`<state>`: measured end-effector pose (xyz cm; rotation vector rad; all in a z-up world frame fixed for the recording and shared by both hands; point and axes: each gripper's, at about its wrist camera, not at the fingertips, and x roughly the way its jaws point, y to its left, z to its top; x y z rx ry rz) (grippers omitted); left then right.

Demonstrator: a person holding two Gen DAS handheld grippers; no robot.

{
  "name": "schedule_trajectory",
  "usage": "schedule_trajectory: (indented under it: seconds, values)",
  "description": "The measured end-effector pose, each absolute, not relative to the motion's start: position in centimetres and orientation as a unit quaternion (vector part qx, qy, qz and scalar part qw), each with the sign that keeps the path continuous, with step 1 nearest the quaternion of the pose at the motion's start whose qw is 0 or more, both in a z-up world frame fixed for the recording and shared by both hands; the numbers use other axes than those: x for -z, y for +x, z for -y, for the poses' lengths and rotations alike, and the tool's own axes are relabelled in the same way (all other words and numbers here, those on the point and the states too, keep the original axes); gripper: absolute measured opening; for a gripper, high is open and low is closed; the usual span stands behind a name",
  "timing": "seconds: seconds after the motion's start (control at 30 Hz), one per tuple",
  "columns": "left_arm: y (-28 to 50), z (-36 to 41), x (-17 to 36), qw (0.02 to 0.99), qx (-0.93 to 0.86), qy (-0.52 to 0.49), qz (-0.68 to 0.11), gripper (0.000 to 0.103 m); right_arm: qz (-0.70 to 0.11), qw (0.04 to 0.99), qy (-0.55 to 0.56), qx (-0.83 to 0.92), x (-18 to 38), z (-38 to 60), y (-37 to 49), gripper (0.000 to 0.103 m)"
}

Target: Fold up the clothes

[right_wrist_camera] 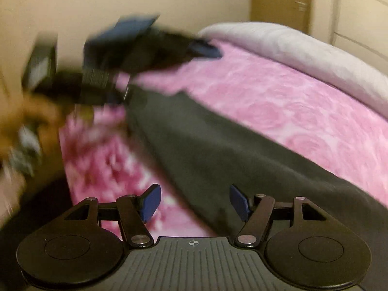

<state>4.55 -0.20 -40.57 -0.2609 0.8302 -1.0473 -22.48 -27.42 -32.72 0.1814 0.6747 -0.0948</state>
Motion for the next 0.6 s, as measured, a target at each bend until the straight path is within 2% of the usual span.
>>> schedule_trajectory:
  seconds: [0.13,0.2,0.27,0.4,0.5,0.6]
  values:
    - [3.8,-0.3,40.4,0.784,0.503,-0.128,-0.341,0.015,-0.322,0.916,0.209,0.111,33.6,32.8,-21.0,0.066]
    - [3.2,-0.3,39.9,0.783,0.524,-0.125,-0.311,0.016,-0.343,0.912,0.192,0.116,35.1,33.8,-18.7,0.066]
    - [2.6,0.0,39.5,0.787,0.531,-0.110,-0.294,0.016,-0.365,0.908,0.172,0.118,36.6,34.7,-16.3,0.076]
    - [3.4,0.2,40.1,0.791,0.508,-0.109,-0.323,0.016,-0.368,0.907,0.168,0.113,34.9,34.4,-16.3,0.076]
    - [3.9,-0.3,41.0,0.784,0.496,-0.124,-0.353,0.017,-0.326,0.921,0.185,0.110,33.3,34.3,-17.2,0.076]
    - [3.8,-0.4,41.2,0.784,0.499,-0.118,-0.350,0.017,-0.325,0.924,0.168,0.112,32.8,35.4,-15.5,0.076]
